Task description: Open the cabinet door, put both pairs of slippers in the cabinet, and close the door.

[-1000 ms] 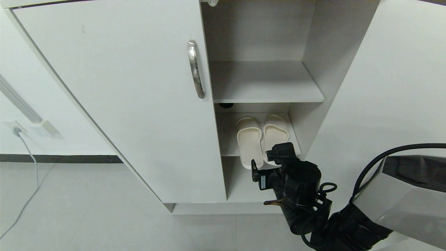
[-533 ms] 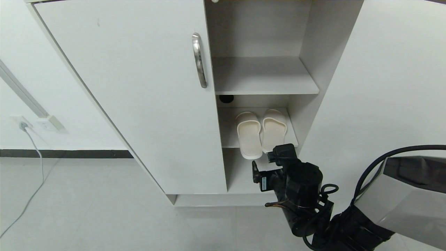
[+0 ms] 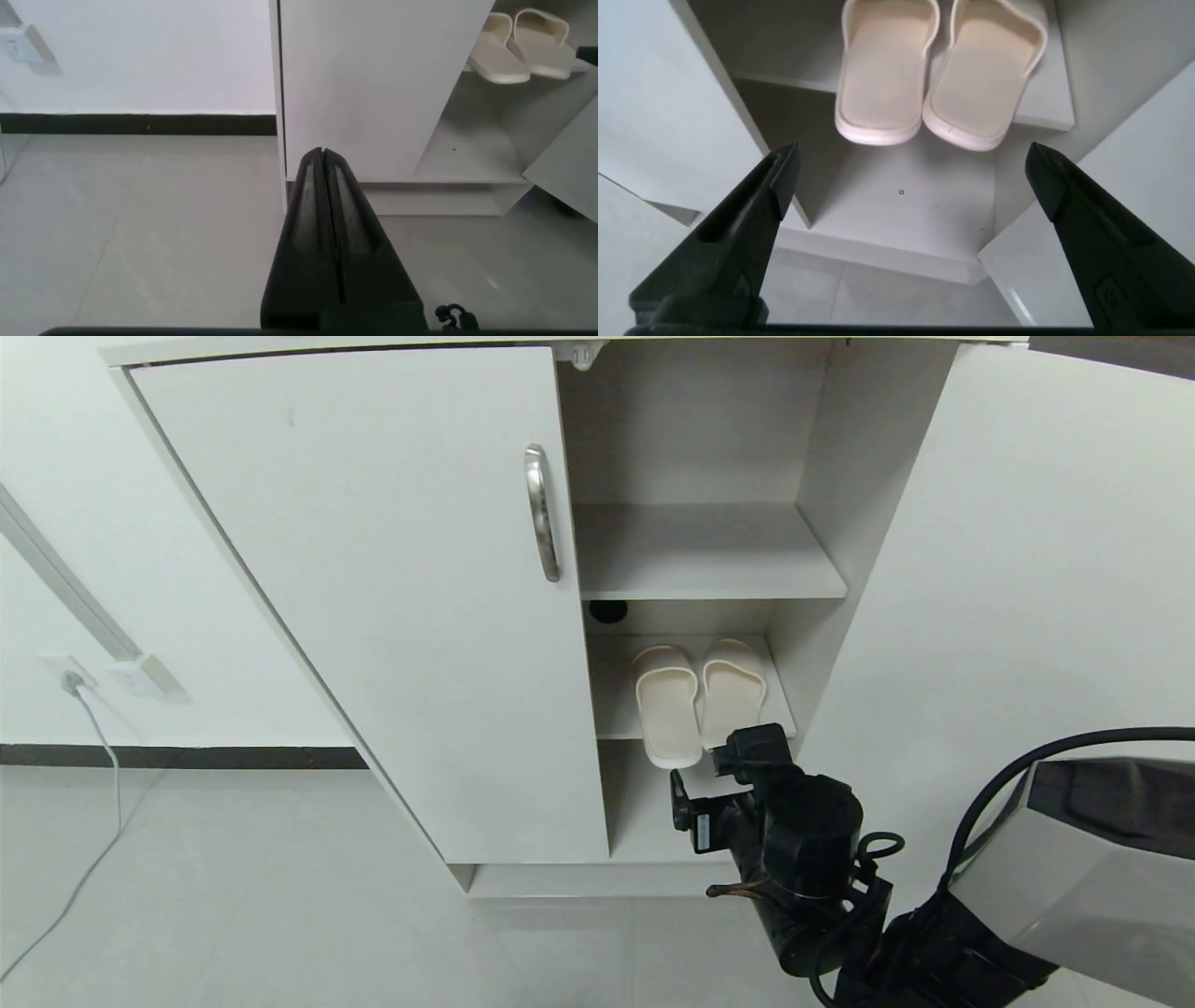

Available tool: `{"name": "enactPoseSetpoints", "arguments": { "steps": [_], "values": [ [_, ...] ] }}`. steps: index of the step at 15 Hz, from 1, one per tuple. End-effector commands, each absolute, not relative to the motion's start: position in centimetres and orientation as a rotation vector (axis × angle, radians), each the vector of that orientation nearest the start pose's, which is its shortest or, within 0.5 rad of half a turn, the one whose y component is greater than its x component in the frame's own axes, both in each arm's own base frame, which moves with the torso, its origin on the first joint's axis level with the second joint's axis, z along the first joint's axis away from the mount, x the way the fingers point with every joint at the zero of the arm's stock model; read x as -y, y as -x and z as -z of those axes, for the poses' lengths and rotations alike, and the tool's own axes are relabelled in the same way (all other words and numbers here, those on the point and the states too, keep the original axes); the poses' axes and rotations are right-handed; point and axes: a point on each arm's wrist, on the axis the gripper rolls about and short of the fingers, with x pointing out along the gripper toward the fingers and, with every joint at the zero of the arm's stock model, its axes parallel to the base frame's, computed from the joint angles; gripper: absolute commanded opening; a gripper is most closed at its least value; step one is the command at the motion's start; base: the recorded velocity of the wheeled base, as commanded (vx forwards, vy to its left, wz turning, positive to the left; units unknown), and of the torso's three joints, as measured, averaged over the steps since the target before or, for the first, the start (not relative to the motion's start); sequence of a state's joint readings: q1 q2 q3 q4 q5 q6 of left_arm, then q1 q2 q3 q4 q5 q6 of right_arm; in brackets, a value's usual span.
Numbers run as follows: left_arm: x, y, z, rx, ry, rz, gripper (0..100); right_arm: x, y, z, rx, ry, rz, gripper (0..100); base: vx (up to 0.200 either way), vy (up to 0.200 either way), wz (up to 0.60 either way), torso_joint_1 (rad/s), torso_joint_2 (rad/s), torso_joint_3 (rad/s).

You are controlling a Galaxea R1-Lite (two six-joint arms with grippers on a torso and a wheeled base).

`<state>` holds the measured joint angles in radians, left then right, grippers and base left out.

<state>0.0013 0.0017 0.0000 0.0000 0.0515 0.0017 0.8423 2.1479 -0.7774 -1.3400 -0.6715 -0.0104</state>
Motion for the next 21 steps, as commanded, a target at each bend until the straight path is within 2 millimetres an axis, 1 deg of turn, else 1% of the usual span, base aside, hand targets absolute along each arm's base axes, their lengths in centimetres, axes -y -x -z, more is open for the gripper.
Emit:
{"name": "enactPoseSetpoints", "arguments": {
  "steps": [1, 8, 10, 11, 13, 16, 19, 21],
  "values": [
    [-0.1, 2.3, -7.6, -0.002, -0.002, -0.054, 0, -26.6, -25.6, -9.1, -0.026, 0.038, -0.172, 100, 0.0, 0.0, 0.0, 0.002, 0.0, 0.178],
    [-0.1, 2.3, -7.6, -0.002, -0.002, -0.054, 0, -26.4, -25.5, -8.9, -0.031, 0.046, -0.164, 100, 0.0, 0.0, 0.0, 0.0, 0.0, 0.2],
    [-0.1, 2.3, -7.6, -0.002, -0.002, -0.058, 0, -26.2, -25.4, -9.1, -0.03, 0.045, -0.164, 100, 0.0, 0.0, 0.0, 0.002, 0.0, 0.198],
    [-0.1, 2.3, -7.6, 0.0, -0.002, -0.058, 0, -25.4, -24.7, -9.4, -0.04, 0.068, -0.192, 100, 0.0, 0.0, 0.0, 0.012, 0.01, 0.129],
    [-0.1, 2.3, -7.6, -0.002, -0.003, -0.058, 0, -25.3, -24.6, -9.7, -0.034, 0.066, -0.232, 100, 0.0, 0.0, 0.0, 0.0, 0.0, 0.0],
    [-0.1, 2.3, -7.6, 0.0, -0.002, -0.058, 0, -24.9, -24.2, -9.1, -0.053, 0.083, -0.239, 100, 0.0, 0.0, 0.0, 0.0, 0.0, 0.0],
    [-0.1, 2.3, -7.6, -0.002, -0.002, -0.057, 0, -24.7, -24.3, -9.2, -0.037, 0.089, -0.24, 100, 0.0, 0.0, 0.0, 0.0, 0.0, 0.0],
    [-0.1, 2.3, -7.6, 0.0, -0.002, -0.055, 0, -24.4, -24.4, -9.1, -0.042, 0.093, -0.242, 100, 0.0, 0.2, 0.0, 0.0, 0.0, 0.002]
  ]
}}
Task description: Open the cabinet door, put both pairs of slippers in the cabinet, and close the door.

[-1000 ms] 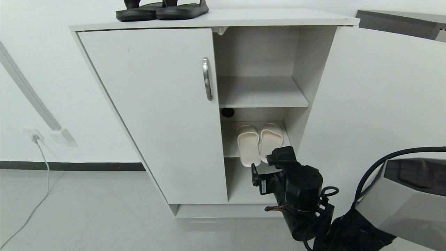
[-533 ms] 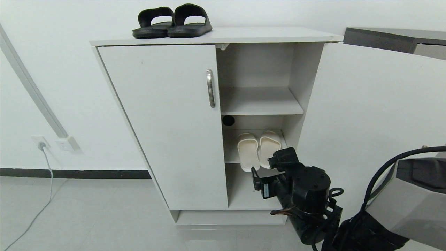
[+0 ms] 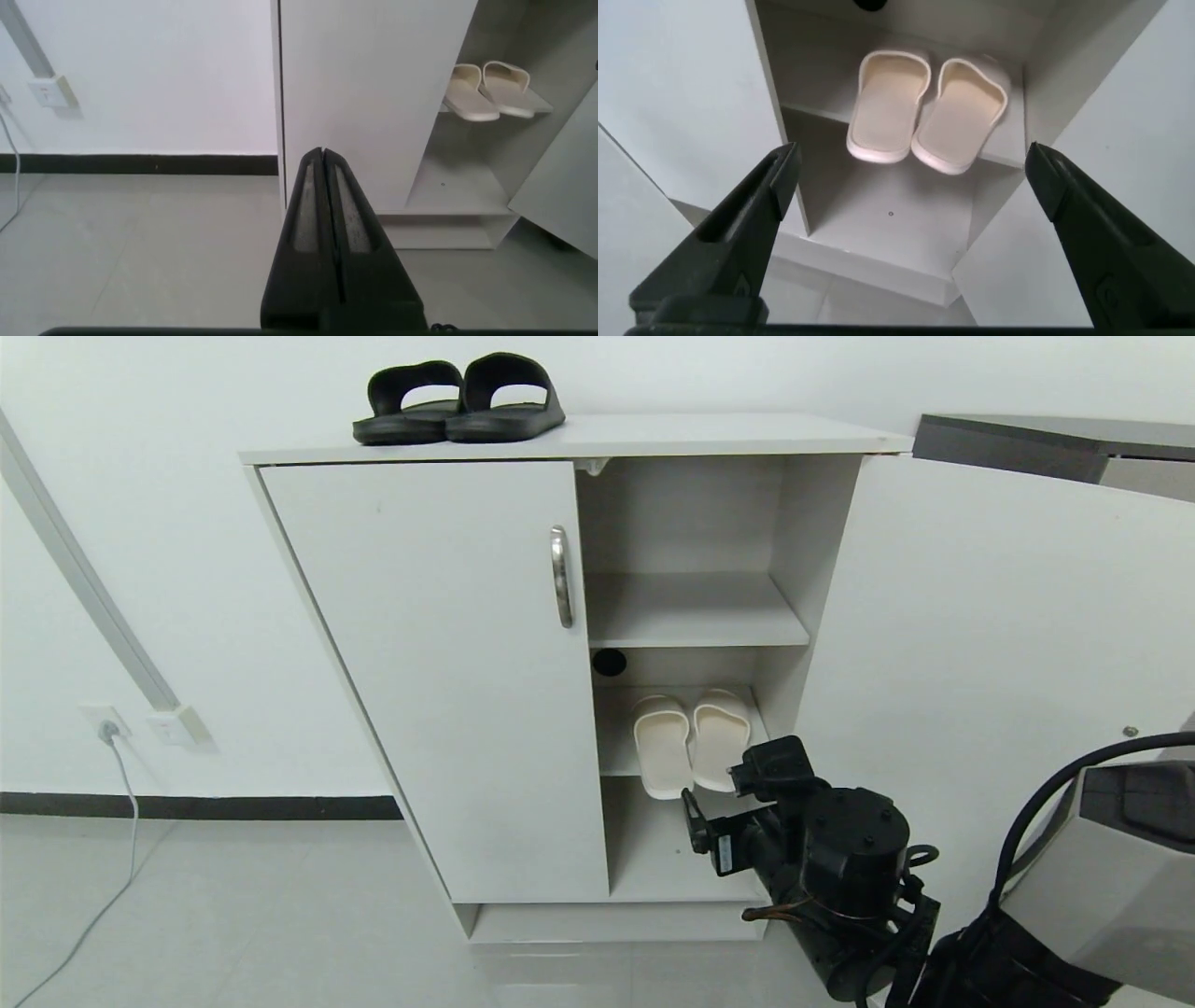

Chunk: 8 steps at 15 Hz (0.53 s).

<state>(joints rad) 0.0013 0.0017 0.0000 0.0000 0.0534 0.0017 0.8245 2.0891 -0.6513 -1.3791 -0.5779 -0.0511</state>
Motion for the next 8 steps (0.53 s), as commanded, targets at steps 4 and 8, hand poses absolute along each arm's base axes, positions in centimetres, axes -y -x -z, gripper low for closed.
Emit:
{"name": "enactPoseSetpoints", "arguments": {
  "steps": [4, 8],
  "values": [
    [-0.12, 2.27, -7.57, 0.0, -0.002, -0.055, 0, -23.88, -24.63, -9.02, -0.024, 0.09, -0.263, 100, 0.0, 0.2, 0.0, 0.005, 0.0, 0.005],
    [-0.12, 2.27, -7.55, -0.002, -0.002, -0.055, 0, -23.69, -24.51, -8.71, -0.034, 0.109, -0.264, 100, 0.0, 0.2, 0.0, 0.006, 0.0, 0.002]
  ]
}}
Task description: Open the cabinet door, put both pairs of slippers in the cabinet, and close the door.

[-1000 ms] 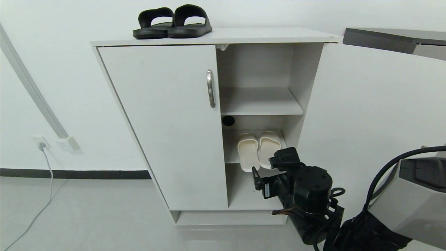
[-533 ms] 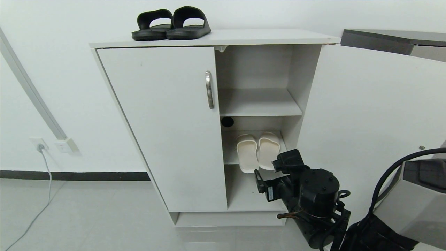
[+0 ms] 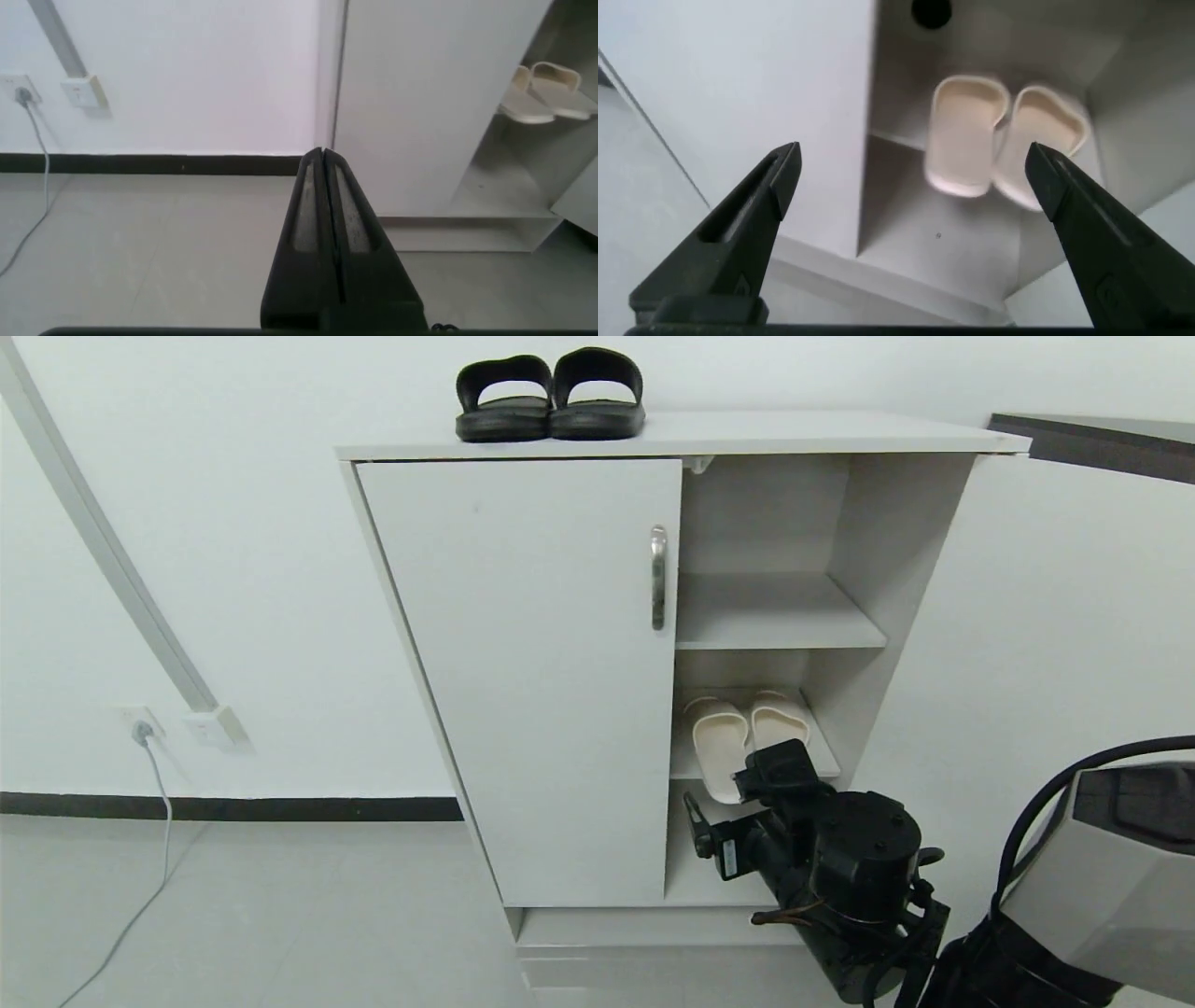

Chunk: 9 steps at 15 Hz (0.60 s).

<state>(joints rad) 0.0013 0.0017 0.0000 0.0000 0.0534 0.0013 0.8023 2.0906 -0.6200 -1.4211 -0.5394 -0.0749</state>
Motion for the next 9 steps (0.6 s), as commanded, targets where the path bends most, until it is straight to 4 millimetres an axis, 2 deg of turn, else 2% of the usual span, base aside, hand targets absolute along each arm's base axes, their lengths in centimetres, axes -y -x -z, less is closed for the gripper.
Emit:
{"name": "enactPoseSetpoints", "arguments": {
  "steps": [1, 8, 9],
  "values": [
    [-0.12, 2.27, -7.55, -0.002, -0.002, -0.055, 0, -23.69, -24.52, -8.66, -0.035, 0.11, -0.264, 100, 0.0, 0.2, 0.0, 0.002, 0.01, -0.007],
    [-0.11, 2.27, -7.55, -0.002, -0.002, -0.052, 0, -23.72, -24.46, -8.56, -0.033, 0.122, -0.267, 100, 0.0, 0.2, 0.0, 0.0, 0.0, 0.002],
    [-0.11, 2.27, -7.55, -0.002, -0.006, -0.054, 0, -23.65, -24.39, -8.55, -0.029, 0.121, -0.267, 100, 0.0, 0.0, 0.0, 0.0, 0.0, 0.0]
  ]
}}
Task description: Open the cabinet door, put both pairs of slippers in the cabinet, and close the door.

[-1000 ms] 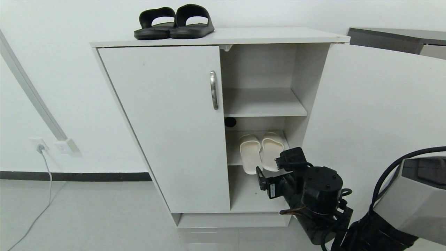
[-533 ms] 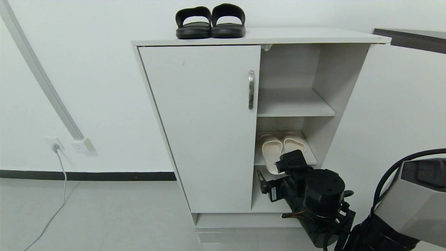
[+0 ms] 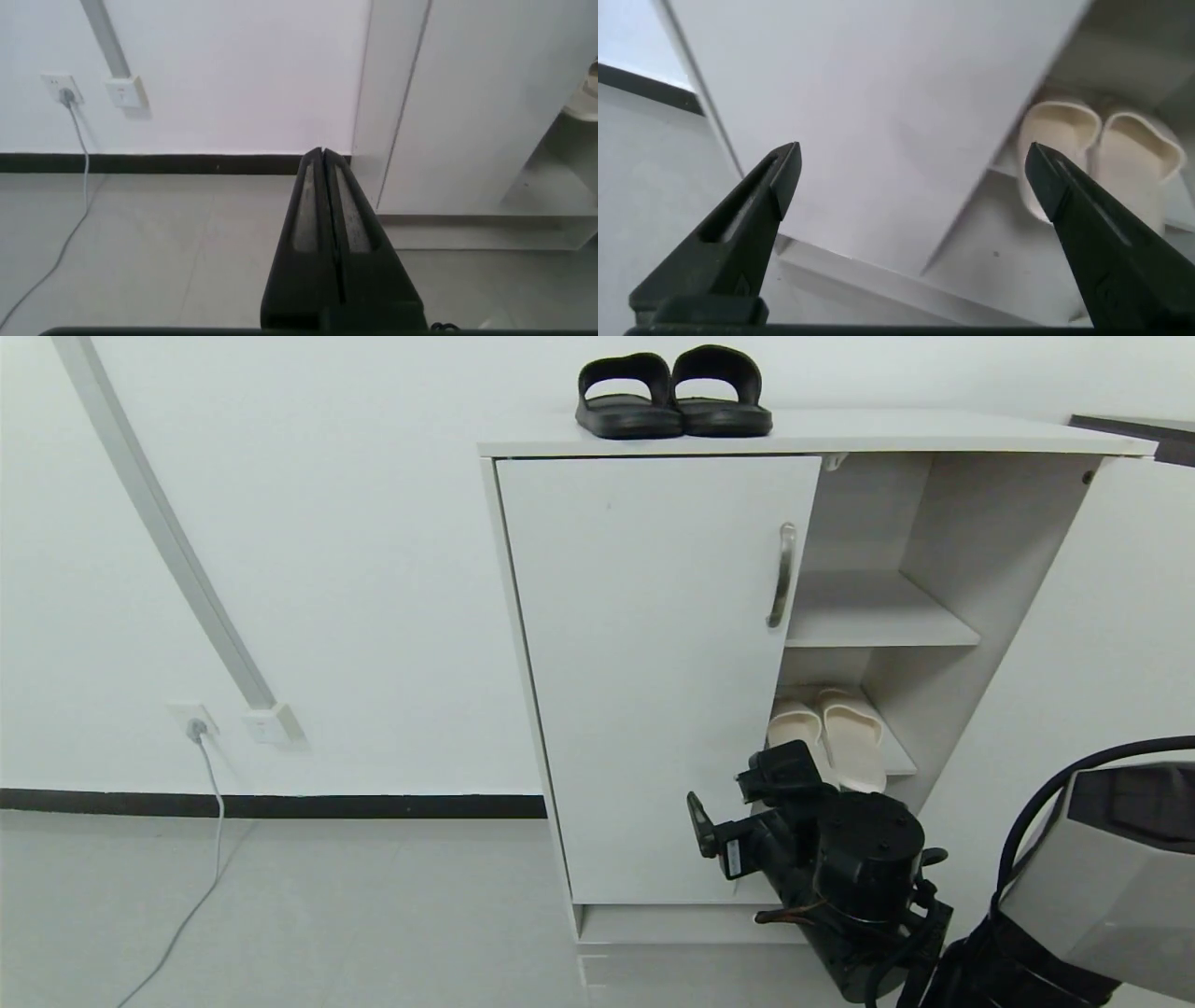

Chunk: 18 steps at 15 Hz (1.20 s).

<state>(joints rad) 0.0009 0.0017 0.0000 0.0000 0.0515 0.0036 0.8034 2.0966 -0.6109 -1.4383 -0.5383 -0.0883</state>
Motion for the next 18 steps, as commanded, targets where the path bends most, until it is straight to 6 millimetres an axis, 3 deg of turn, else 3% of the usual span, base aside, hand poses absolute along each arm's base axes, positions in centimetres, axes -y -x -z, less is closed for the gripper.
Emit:
{"name": "enactPoseSetpoints", "arguments": {
  "steps": [1, 9, 13, 18],
  "values": [
    [-0.12, 2.27, -7.55, -0.002, -0.002, -0.055, 0, -23.68, -24.42, -8.56, -0.027, 0.119, -0.267, 100, 0.0, 0.0, 0.0, 0.0, 0.0, 0.0],
    [-0.11, 2.27, -7.55, -0.002, -0.003, -0.054, 0, -23.37, -24.31, -8.3, -0.028, 0.118, -0.275, 100, 0.0, 0.0, 0.0, 0.0, 0.0, 0.0],
    [-0.11, 2.27, -7.57, 0.0, -0.003, -0.054, 0, -23.44, -24.31, -8.2, -0.024, 0.117, -0.274, 100, 0.0, 0.0, 0.0, 0.018, -0.2, -0.301],
    [-0.11, 2.27, -7.57, 0.0, -0.003, -0.054, 0, -23.51, -24.3, -8.06, -0.027, 0.119, -0.276, 100, 0.0, 0.0, 0.0, 0.066, -0.52, -0.36]
  ]
}}
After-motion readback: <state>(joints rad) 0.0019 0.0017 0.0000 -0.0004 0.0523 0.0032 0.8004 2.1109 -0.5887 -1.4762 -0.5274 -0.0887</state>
